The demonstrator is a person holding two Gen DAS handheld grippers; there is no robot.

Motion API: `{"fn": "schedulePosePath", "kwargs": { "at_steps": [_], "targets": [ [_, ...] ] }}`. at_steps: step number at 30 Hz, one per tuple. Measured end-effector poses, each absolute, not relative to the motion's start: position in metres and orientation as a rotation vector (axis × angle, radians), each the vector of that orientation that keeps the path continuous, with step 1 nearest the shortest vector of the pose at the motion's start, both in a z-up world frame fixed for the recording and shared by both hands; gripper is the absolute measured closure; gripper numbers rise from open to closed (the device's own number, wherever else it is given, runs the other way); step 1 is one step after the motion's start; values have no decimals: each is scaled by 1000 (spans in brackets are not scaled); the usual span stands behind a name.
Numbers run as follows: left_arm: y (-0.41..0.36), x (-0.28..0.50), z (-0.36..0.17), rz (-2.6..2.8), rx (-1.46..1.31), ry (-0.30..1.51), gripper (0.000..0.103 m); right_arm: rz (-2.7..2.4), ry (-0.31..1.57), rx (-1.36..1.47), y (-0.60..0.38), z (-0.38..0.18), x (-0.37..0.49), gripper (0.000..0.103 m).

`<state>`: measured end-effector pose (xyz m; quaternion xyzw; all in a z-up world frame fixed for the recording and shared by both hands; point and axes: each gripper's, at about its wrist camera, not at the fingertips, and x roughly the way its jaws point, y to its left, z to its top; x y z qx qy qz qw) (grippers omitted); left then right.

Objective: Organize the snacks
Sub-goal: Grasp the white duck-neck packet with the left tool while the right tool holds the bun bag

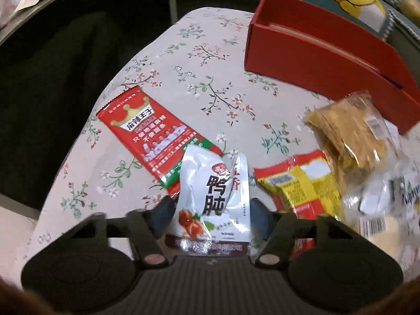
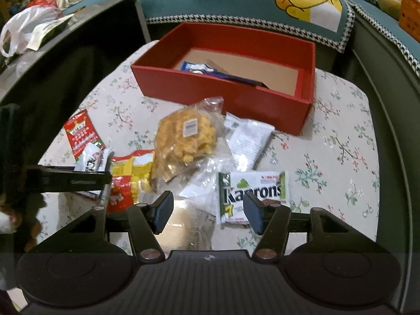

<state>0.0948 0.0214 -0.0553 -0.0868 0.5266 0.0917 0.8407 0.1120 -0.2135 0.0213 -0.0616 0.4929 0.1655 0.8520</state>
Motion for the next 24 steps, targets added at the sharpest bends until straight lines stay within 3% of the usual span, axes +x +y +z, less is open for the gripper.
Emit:
{"fn": "schedulePosePath", "kwargs": {
  "at_steps": [6, 17, 24],
  "targets": [
    [27, 75, -43, 94, -263, 1123, 29, 328, 1069, -107, -223, 13, 111, 36],
    [36, 66, -51, 14, -362, 1143, 25, 369, 1154, -21, -199, -8, 119, 20],
    [37, 73, -54, 18, -394, 1126, 3, 362, 1190, -107, -167, -31, 114, 24]
  ]
}}
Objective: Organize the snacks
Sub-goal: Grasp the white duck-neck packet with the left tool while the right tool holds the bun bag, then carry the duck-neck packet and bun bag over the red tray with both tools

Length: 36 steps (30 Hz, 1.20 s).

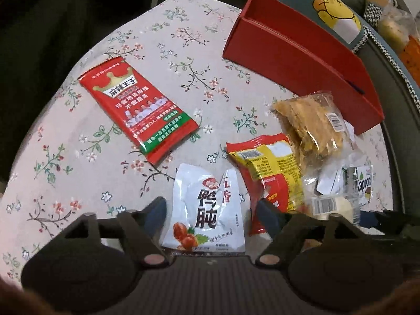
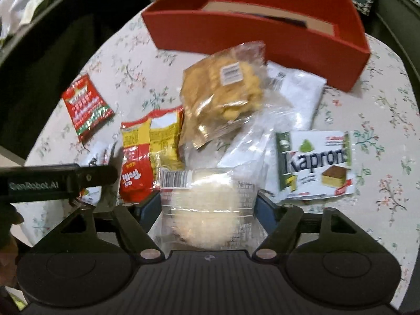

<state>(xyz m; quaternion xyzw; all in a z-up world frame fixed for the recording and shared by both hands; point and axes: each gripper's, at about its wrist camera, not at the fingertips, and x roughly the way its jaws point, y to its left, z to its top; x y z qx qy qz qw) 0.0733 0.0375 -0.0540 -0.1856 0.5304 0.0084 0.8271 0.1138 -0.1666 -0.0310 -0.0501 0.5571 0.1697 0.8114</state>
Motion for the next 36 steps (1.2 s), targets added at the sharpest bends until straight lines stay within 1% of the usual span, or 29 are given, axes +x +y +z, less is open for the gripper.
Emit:
{"fn": "schedulePosePath", "kwargs": {
  "at_steps": [2, 4, 6, 8, 9, 15, 23, 36],
  "targets": [
    [34, 75, -55, 22, -359, 1128, 3, 362, 1183, -123, -165, -31, 111, 31],
    [32, 74, -55, 25, -344, 1122, 3, 360, 1171, -138, -167, -27, 106, 34],
    [31, 73, -54, 37, -333, 1120, 6, 346, 1157, -170, -169, -23, 100, 34],
    [28, 73, -52, 53, -287, 1116, 28, 336, 1147, -177, -173, -20, 91, 35],
    [27, 73, -51, 50, -277, 1117, 28, 335, 1144, -170, -176, -18, 88, 35],
    [20, 66, -46, 27, -269, 1122, 30, 340, 1109, -131, -195, -3, 72, 35],
    [10, 58, -18, -31, -284, 1055, 30, 310, 1066, -98, -206, 9, 74, 35],
    [-5, 104, 12, -94, -254, 947, 30, 244, 1004, -81, -207, 28, 106, 35]
  ]
}}
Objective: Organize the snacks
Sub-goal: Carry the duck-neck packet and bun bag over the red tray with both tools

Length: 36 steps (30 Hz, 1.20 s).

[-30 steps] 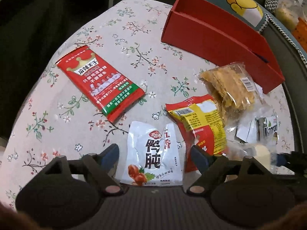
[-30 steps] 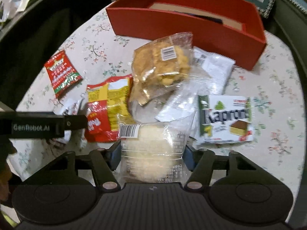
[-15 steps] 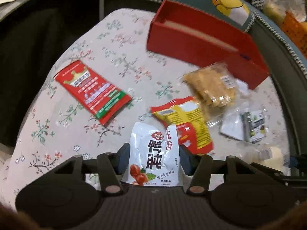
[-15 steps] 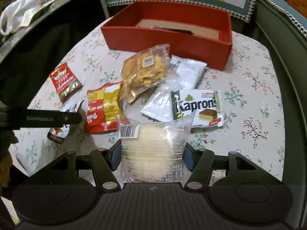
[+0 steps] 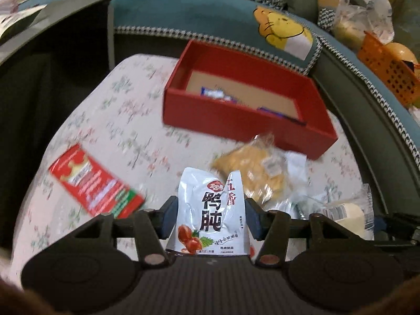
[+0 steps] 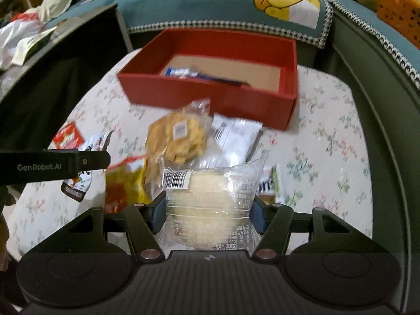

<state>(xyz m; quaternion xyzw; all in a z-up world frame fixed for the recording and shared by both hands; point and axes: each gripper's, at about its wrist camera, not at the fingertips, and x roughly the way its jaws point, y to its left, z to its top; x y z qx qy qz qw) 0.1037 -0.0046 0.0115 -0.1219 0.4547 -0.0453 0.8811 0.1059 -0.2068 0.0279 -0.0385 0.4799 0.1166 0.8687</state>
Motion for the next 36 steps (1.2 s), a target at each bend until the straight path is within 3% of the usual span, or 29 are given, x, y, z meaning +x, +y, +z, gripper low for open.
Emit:
{"fn": "schedulePosePath", "kwargs": {
  "at_steps": [12, 36],
  "targets": [
    [-18, 162, 26, -99, -225, 889, 30, 195, 937, -45, -206, 46, 153, 35],
    [-31, 196, 37, -87, -177, 838, 30, 131, 881, -19, -208, 52, 194, 34]
  ]
}}
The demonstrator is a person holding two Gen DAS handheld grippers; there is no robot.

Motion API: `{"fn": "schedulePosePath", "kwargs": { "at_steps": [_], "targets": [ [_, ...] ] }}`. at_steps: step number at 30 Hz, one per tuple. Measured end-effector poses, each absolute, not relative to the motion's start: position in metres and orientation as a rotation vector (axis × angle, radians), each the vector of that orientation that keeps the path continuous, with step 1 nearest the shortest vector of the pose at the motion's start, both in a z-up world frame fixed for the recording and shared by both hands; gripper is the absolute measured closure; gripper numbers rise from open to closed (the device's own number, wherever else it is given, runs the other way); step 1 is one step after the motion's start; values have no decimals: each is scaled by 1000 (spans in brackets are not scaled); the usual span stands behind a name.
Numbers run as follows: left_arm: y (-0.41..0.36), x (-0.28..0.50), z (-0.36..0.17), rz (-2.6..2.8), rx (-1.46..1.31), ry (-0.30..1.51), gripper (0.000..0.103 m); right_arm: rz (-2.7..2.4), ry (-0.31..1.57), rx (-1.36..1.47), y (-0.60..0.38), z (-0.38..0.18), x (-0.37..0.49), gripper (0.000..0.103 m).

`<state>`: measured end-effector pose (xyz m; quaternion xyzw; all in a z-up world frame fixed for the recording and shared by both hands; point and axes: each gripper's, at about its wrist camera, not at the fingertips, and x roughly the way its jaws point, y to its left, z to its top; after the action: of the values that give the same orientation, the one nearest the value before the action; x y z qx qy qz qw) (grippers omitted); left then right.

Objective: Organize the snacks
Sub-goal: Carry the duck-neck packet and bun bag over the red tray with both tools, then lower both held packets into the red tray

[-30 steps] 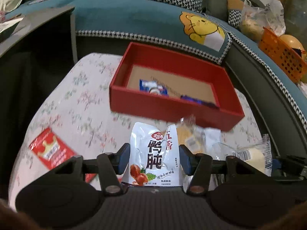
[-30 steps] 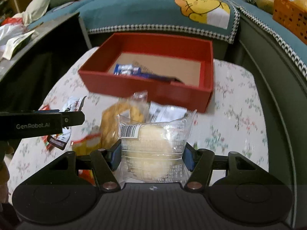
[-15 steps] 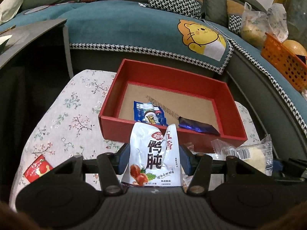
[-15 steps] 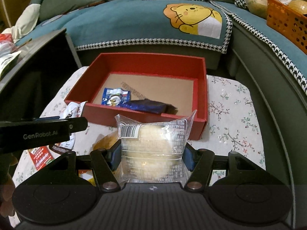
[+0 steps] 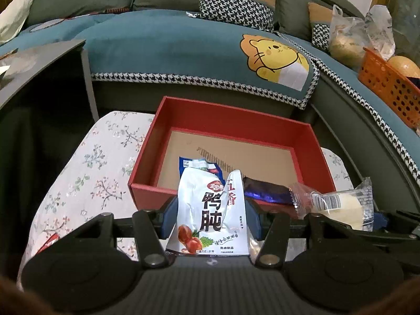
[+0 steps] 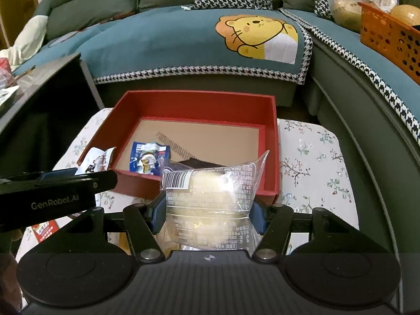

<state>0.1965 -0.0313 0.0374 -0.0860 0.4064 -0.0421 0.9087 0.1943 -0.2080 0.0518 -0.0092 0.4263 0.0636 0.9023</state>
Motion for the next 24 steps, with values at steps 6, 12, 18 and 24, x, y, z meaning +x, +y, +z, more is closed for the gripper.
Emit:
{"fn": "schedulePosePath", "kwargs": {
  "at_steps": [6, 12, 18, 24],
  "targets": [
    [-33, 206, 36, -82, -179, 842, 30, 128, 876, -19, -211, 52, 202, 34],
    [-38, 212, 37, -79, -167, 833, 30, 124, 869, -15, -212, 53, 207, 34],
    [-40, 218, 38, -80, -167, 830, 30, 114, 864, -13, -215, 53, 213, 34],
    [-40, 230, 38, -76, -174, 826, 30, 105, 866, -11, -218, 50, 221, 34]
  ]
}}
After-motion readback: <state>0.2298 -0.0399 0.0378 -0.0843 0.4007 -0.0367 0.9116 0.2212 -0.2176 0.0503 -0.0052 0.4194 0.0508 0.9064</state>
